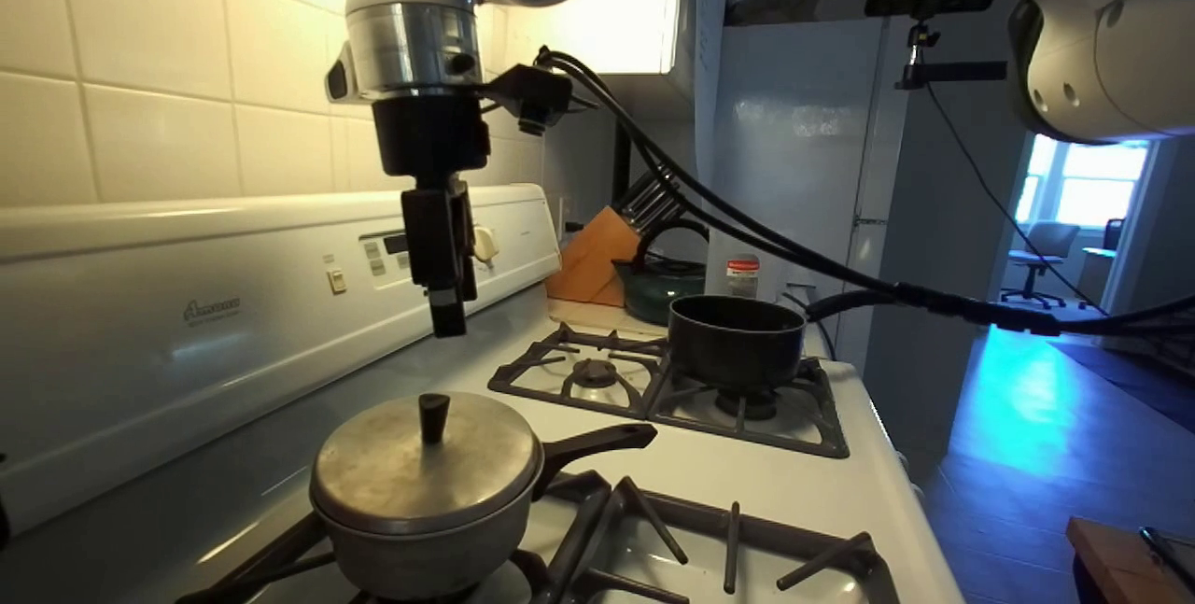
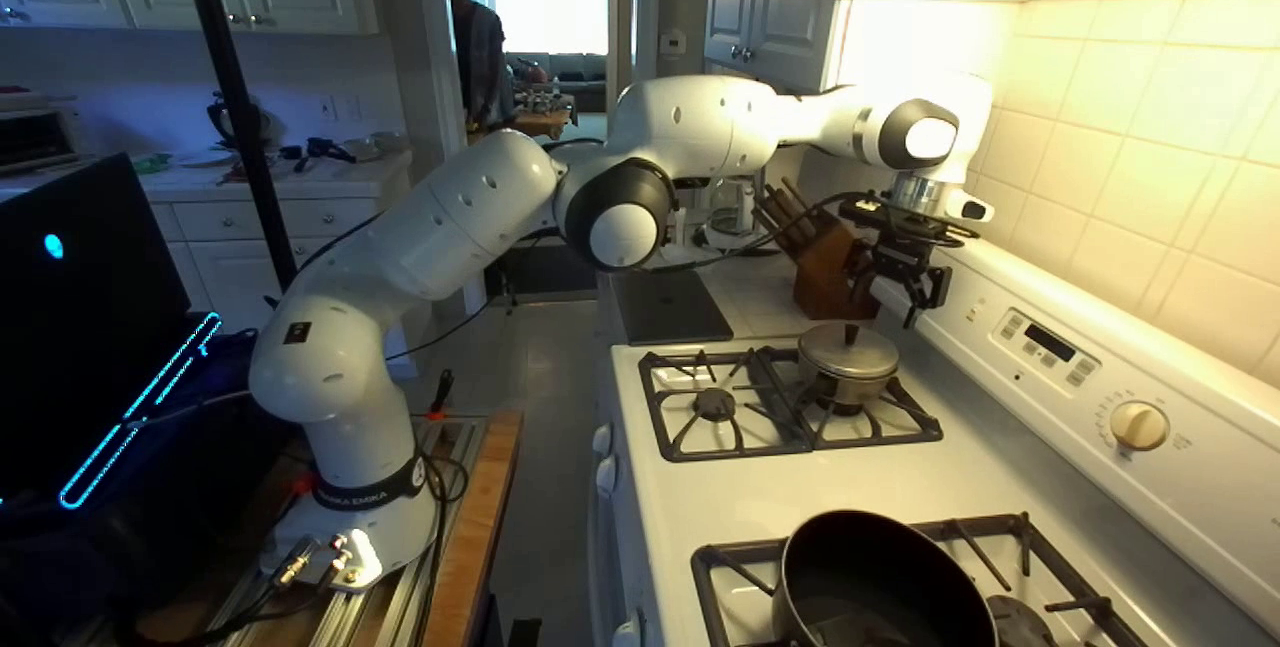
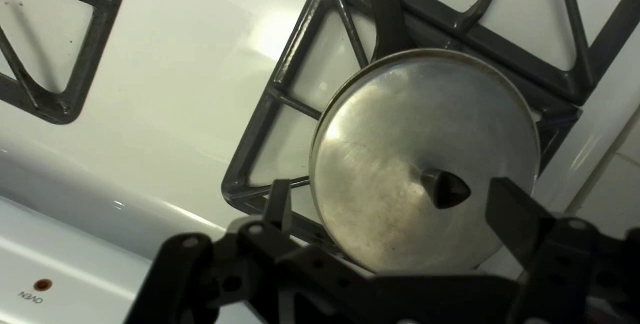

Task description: Put the silver lid on the silver pot.

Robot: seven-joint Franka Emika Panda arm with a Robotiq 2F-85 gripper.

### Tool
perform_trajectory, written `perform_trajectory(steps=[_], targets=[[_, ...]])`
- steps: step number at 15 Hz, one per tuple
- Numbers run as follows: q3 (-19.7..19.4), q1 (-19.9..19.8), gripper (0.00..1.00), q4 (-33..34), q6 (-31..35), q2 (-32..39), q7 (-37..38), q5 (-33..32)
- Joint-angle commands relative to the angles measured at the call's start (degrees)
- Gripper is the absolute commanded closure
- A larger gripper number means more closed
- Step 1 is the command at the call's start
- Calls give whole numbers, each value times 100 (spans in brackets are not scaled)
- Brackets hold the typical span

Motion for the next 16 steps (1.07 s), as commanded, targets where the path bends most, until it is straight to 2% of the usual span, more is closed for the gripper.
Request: perform_trajectory(steps=[1,9,16], targets=[[54,-242,0,-1057,598,-591,280,219],[25,-596,0,-3095,2446,-1377,439,160],[149,-795,0,-4786,3142,-2354,1225,543]])
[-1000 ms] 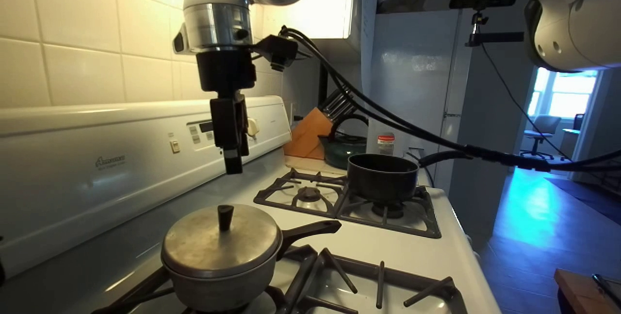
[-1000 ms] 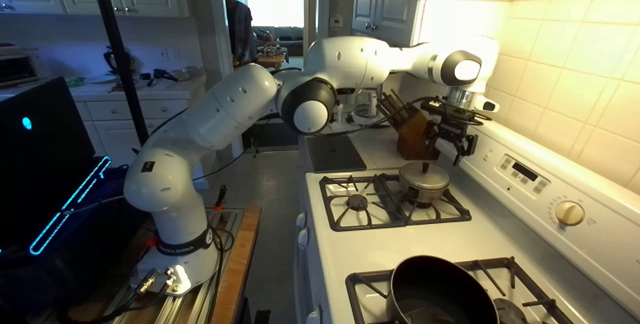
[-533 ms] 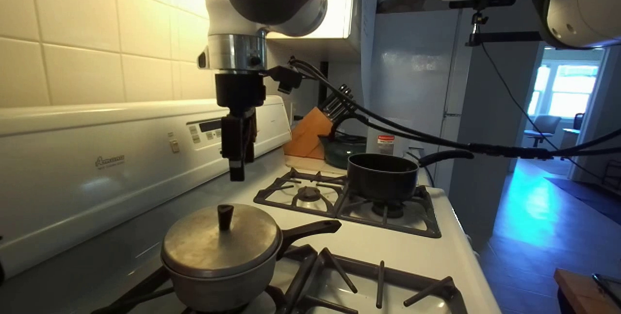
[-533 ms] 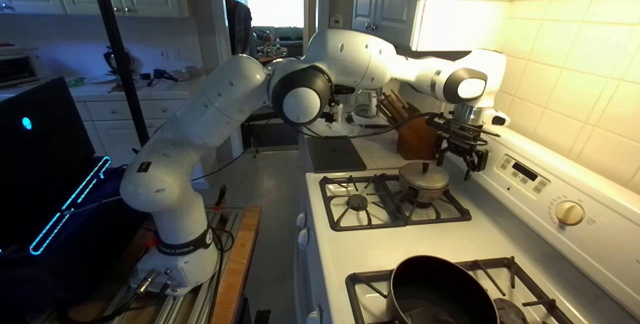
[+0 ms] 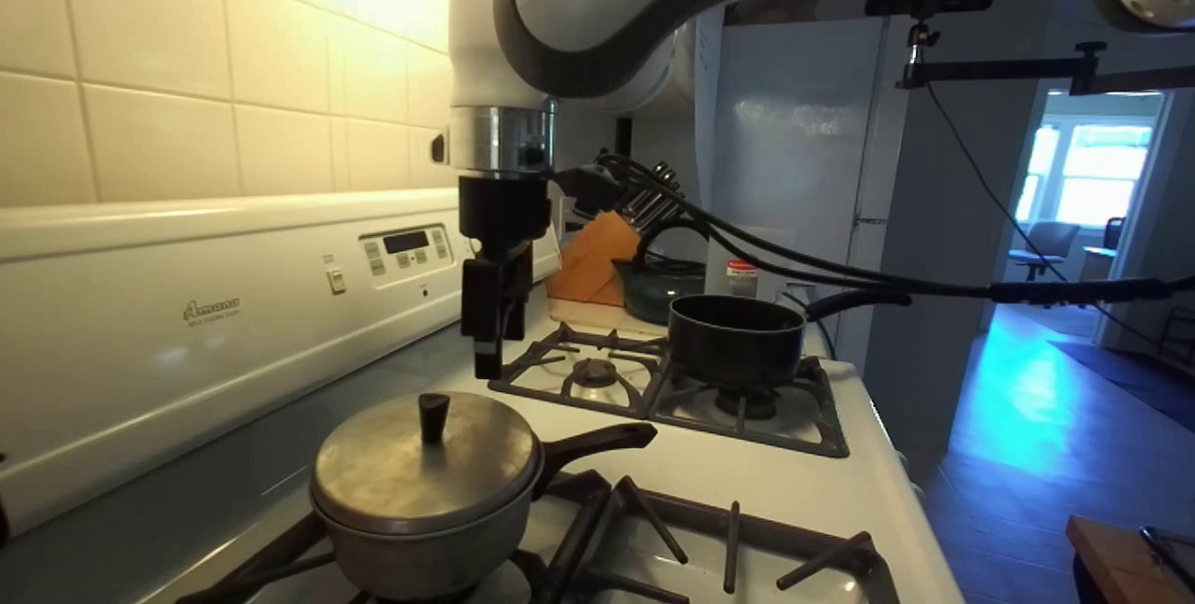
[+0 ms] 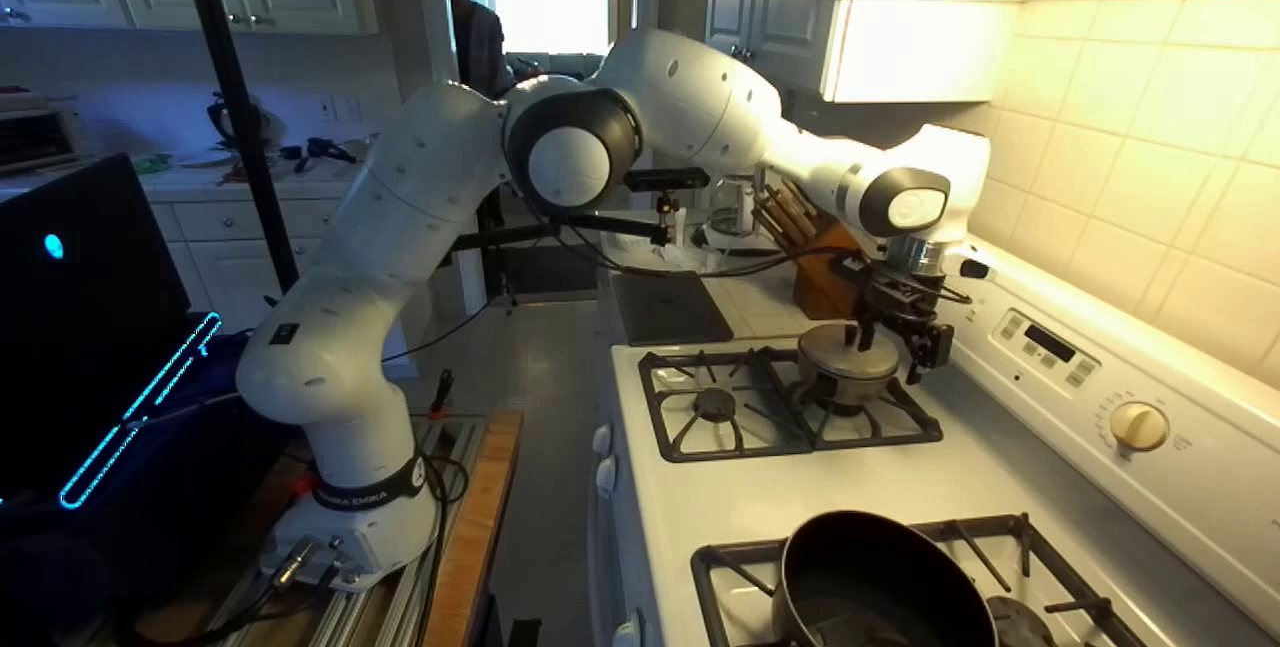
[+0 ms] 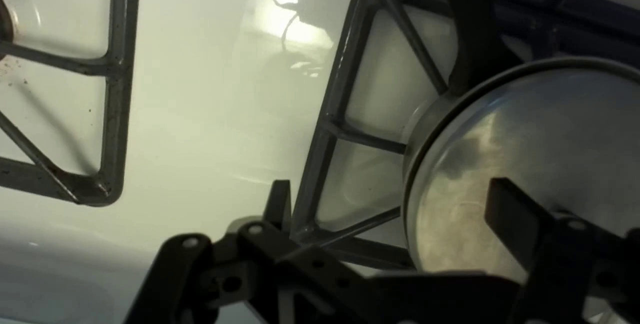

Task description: Put the silver lid on the silver pot.

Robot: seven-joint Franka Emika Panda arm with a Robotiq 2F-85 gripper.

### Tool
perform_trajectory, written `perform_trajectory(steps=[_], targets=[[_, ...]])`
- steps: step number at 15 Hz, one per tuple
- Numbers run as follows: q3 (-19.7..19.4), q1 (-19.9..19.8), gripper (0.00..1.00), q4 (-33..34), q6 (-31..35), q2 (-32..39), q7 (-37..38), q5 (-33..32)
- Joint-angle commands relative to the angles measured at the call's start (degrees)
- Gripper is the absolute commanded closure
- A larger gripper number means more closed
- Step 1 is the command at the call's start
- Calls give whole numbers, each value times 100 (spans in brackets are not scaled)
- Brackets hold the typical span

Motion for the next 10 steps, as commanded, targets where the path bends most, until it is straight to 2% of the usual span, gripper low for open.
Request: perform_trajectory(steps=[1,4,5,7,10], targets=[[99,-165,0,-1355,416,-904,539,444],[96,-274,0,-2121,691,-1404,814,866],[45,-154,0,-1246,364,-816,636,563],[42,-212,0,-1648,466,-1086,710,683],[43,-229,0,-1853,526,-1229,739,706]])
